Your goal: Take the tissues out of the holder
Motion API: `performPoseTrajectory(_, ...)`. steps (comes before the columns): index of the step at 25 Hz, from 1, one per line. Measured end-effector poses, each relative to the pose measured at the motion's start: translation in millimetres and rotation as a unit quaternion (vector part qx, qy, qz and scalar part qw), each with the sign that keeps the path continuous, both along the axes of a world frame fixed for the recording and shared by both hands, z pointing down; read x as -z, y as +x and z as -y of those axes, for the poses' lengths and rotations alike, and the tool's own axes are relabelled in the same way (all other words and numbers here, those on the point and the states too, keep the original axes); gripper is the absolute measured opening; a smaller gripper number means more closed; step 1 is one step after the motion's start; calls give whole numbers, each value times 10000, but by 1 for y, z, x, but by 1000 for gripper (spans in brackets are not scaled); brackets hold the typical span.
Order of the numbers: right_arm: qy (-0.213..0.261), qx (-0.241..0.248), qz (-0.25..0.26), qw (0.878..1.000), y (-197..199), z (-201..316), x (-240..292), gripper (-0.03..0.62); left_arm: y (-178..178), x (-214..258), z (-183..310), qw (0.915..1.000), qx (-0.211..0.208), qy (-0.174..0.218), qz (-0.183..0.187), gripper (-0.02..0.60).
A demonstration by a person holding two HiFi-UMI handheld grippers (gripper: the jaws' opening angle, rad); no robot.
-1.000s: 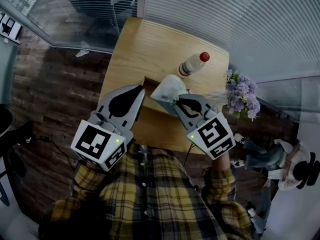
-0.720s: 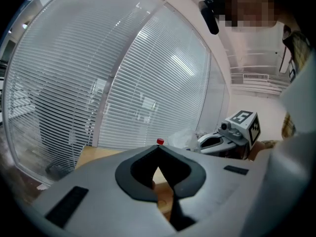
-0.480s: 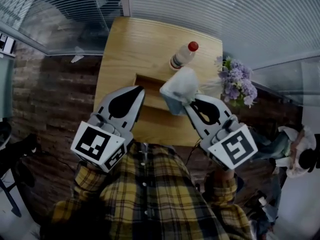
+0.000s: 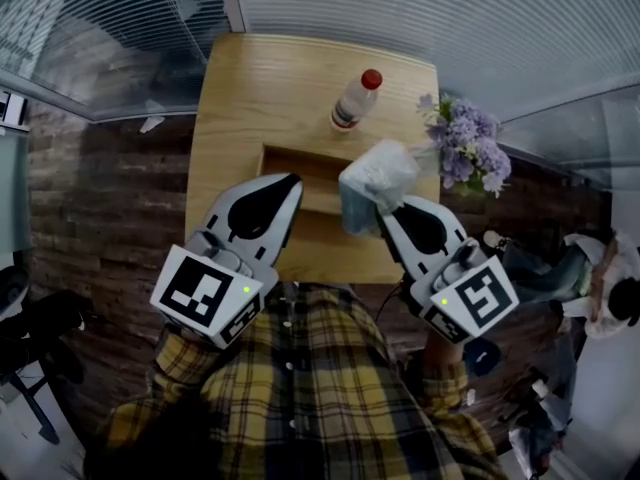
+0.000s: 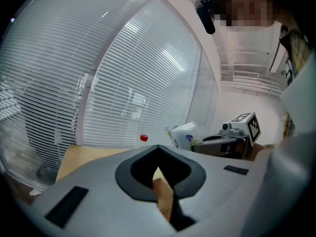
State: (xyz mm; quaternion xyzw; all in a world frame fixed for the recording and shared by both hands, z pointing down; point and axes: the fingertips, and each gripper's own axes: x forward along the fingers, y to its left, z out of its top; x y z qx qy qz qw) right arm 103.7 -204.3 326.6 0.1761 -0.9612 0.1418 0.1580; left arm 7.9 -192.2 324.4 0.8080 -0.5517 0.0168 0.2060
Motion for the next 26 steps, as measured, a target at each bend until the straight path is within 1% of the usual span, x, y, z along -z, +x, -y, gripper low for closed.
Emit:
performPoseTrajectory(4, -107, -84, 141, 9998, -1, -3, 2, 17, 4, 3, 0, 10000, -53, -40, -69, 8)
performPoseTrajectory(6, -144, -101, 180, 9997, -2, -4, 3, 17, 3, 3, 0, 10000, -57, 4, -37, 9)
performPoseTrajectory(10, -215, -106, 211, 9995, -3, -6, 1, 17, 0, 2, 1, 10000, 3, 6, -13, 8)
performPoseTrajectory(16, -186, -95, 222, 9995, 1, -12, 3, 17, -4, 2, -8, 9999, 112, 30, 8, 9)
performPoseTrajectory(21, -246, -4, 207, 9995, 0, -9, 0, 17, -6, -1, -6, 9999, 131, 30, 2, 8)
performPoseTrajectory(26, -257, 251, 180, 9992, -11, -3, 3, 17, -15, 2, -1, 9999, 154, 16, 43, 9)
